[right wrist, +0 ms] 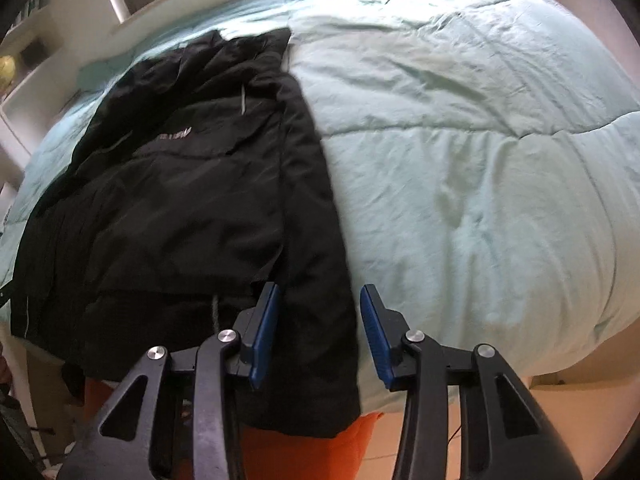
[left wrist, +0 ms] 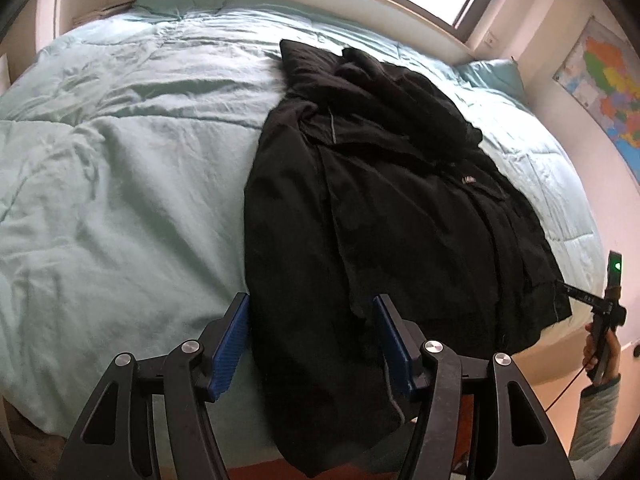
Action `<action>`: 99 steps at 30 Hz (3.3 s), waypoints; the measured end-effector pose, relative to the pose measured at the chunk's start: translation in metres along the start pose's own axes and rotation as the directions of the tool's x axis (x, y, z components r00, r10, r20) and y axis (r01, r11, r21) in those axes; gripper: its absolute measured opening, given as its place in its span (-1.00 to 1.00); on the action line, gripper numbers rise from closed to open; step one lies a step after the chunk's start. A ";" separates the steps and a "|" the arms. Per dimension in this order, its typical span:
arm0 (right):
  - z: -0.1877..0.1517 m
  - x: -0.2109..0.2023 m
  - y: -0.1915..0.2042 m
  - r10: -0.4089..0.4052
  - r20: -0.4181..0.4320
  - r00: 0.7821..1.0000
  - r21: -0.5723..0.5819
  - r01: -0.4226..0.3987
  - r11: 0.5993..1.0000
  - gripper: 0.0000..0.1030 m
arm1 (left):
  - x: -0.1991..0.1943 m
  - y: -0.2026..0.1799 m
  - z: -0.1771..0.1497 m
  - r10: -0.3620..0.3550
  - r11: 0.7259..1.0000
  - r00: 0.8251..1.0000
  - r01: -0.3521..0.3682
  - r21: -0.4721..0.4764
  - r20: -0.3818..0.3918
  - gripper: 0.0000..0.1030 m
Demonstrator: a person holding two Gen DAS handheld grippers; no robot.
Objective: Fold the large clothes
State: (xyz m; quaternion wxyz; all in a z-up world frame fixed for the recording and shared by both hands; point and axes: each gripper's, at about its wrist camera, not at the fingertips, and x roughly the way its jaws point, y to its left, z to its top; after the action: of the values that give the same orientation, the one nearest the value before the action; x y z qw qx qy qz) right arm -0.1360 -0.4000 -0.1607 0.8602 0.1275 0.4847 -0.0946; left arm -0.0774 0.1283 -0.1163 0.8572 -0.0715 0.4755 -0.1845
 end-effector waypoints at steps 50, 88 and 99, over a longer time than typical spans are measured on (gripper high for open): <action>0.088 -0.002 0.002 0.303 -0.111 0.946 0.107 -0.292 0.950 -0.67 | 0.040 -0.009 0.145 -0.394 0.907 0.919 0.391 -0.154 0.009 -0.78; 0.478 0.153 0.039 0.250 -0.213 0.944 0.364 -0.161 0.917 -0.49 | 0.256 0.051 0.437 -0.195 0.888 0.957 0.080 -0.452 -0.213 -0.69; 0.475 0.162 0.022 0.309 -0.194 0.931 0.415 -0.207 0.886 -0.27 | 0.218 0.058 0.433 -0.298 0.926 0.909 0.201 -0.319 -0.292 -0.53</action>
State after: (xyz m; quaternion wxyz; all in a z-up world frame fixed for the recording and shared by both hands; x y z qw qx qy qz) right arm 0.3376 -0.5332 -0.0608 0.7532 0.3699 0.5411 -0.0553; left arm 0.4064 0.0753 -0.0727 0.7137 -0.2211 0.6224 -0.2333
